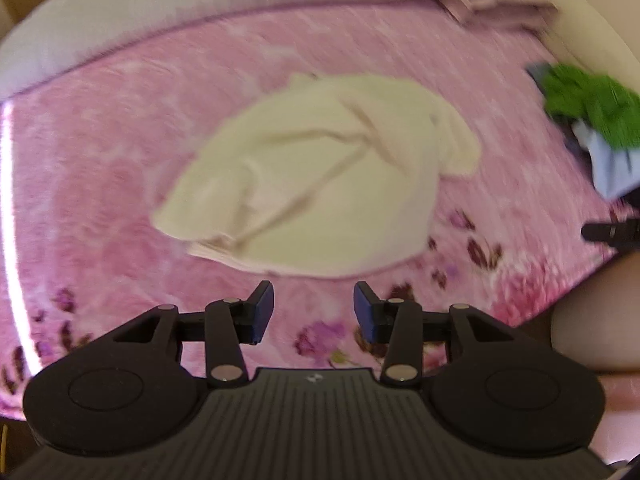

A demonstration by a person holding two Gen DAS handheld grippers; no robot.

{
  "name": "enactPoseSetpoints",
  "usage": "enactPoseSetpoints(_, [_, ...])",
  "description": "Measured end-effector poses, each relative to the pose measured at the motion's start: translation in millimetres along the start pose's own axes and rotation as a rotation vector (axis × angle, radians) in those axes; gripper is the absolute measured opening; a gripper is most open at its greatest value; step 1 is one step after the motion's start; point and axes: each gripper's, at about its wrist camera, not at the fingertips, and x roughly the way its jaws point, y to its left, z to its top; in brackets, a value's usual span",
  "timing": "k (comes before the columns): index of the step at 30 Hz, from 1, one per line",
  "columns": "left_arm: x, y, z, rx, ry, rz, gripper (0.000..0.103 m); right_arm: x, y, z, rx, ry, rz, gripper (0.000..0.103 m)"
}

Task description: Fold clothes

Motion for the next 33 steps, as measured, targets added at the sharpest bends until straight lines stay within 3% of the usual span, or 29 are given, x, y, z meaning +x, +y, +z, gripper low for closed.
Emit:
enactPoseSetpoints(10, [112,-77,-17,0.201,0.031,-0.027,0.045,61,-66,0,0.061,0.064,-0.064,0.066])
enactPoseSetpoints(14, [147,-107,-11,0.281,0.001,0.036,0.048,89,-90,7,0.058,0.100,-0.079,0.066])
enactPoseSetpoints(17, [166,-121,-8,0.328,-0.029,0.083,0.059,108,-106,12,0.054,0.125,-0.091,0.066])
enactPoseSetpoints(24, [221,-147,-12,0.519,-0.045,0.234,0.059,139,-130,16,0.068,0.172,-0.098,0.066])
enactPoseSetpoints(26, [228,-146,-12,0.547,-0.049,0.219,0.049,146,-129,18,0.067,0.185,-0.096,0.066])
enactPoseSetpoints(27, [229,-145,-11,0.557,-0.055,0.203,0.024,149,-129,19,0.066,0.192,-0.095,0.066])
enactPoseSetpoints(28, [225,-139,-5,0.536,-0.066,0.190,0.015,151,-128,20,0.064,0.195,-0.096,0.066])
enactPoseSetpoints(30, [217,-126,8,0.492,-0.089,0.166,0.013,156,-126,23,0.058,0.198,-0.101,0.066])
enactPoseSetpoints(33, [177,-88,48,0.346,-0.167,0.077,0.011,159,-120,32,0.052,0.190,-0.113,0.066])
